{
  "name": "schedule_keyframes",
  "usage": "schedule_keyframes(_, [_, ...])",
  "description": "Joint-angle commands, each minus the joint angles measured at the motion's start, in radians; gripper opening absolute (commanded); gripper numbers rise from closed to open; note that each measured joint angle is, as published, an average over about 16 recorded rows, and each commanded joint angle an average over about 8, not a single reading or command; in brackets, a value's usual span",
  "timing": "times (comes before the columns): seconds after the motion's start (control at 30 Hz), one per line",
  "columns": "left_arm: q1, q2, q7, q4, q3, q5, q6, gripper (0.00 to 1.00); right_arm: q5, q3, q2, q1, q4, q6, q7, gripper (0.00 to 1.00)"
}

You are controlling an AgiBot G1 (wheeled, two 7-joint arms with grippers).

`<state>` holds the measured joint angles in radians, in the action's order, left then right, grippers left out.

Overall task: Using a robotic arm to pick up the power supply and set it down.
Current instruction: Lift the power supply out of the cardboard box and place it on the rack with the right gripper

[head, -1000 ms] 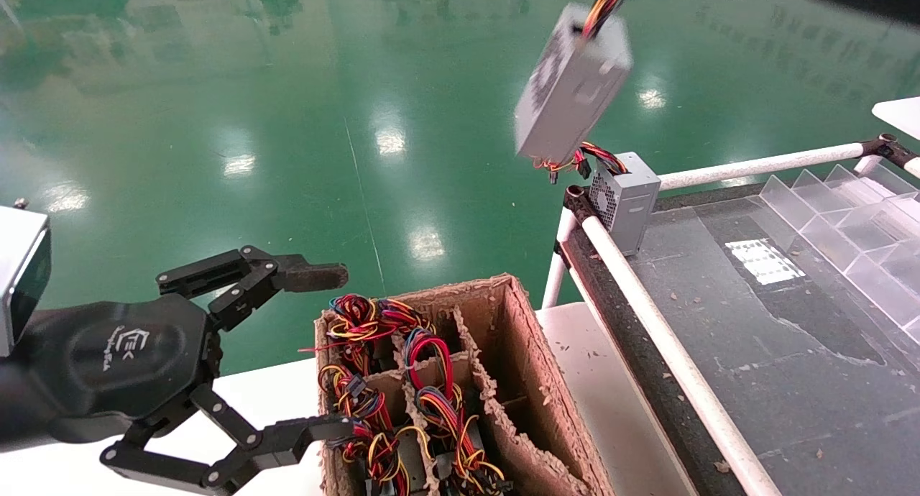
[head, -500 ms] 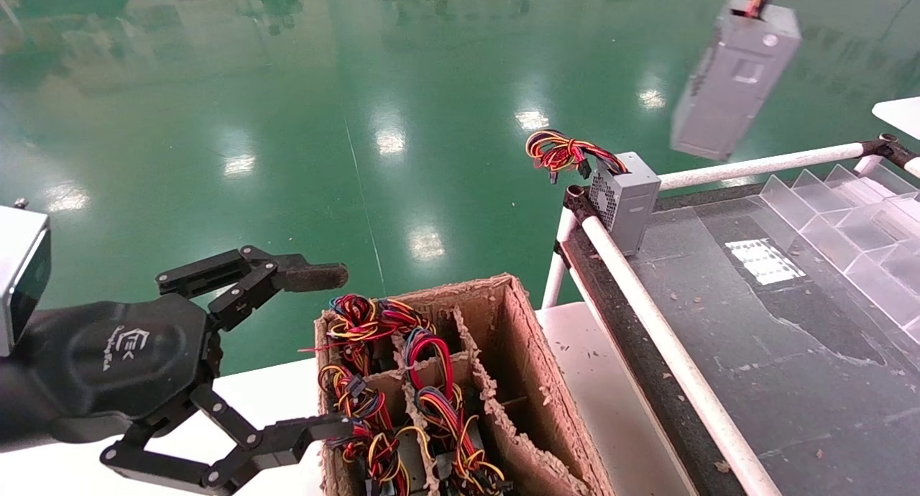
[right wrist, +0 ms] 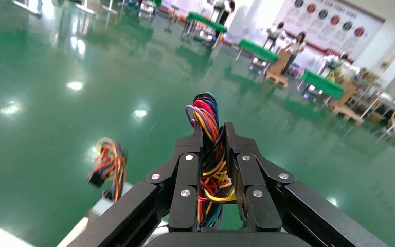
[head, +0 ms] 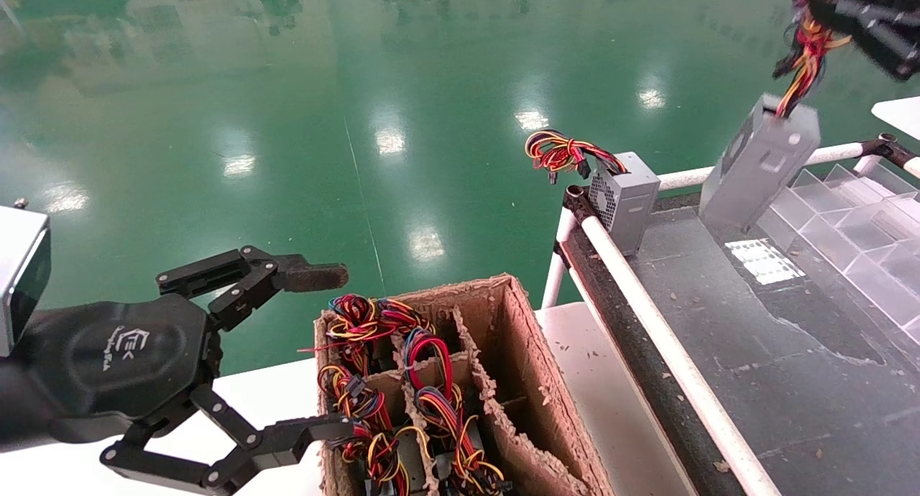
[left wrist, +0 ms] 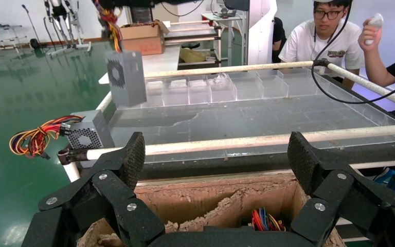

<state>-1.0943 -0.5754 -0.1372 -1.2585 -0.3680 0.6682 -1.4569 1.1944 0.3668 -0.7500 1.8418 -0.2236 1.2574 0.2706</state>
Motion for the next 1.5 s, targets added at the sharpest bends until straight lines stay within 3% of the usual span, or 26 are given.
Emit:
schedule_keyframes(0.03, [0.000,0.000,0.000,0.000,0.000,0.000,0.000,1.00,0.008,0.005,-0.001,-0.004,0.022,0.002,0.010,0.00])
schedule_keyframes(0.87, [0.000,0.000,0.000,0.000,0.000,0.000,0.000,1.00,0.070,0.048,-0.207,0.013,0.184,-0.172,0.091,0.00])
schedule_keyframes(1.3, [0.000,0.000,0.000,0.000,0.000,0.000,0.000,1.00,0.089,0.060,-0.307,0.021,0.214,-0.371,0.114,0.00])
schedule_keyframes(1.5, [0.000,0.000,0.000,0.000,0.000,0.000,0.000,1.00,0.095,0.064,-0.332,0.022,0.211,-0.368,0.121,0.00])
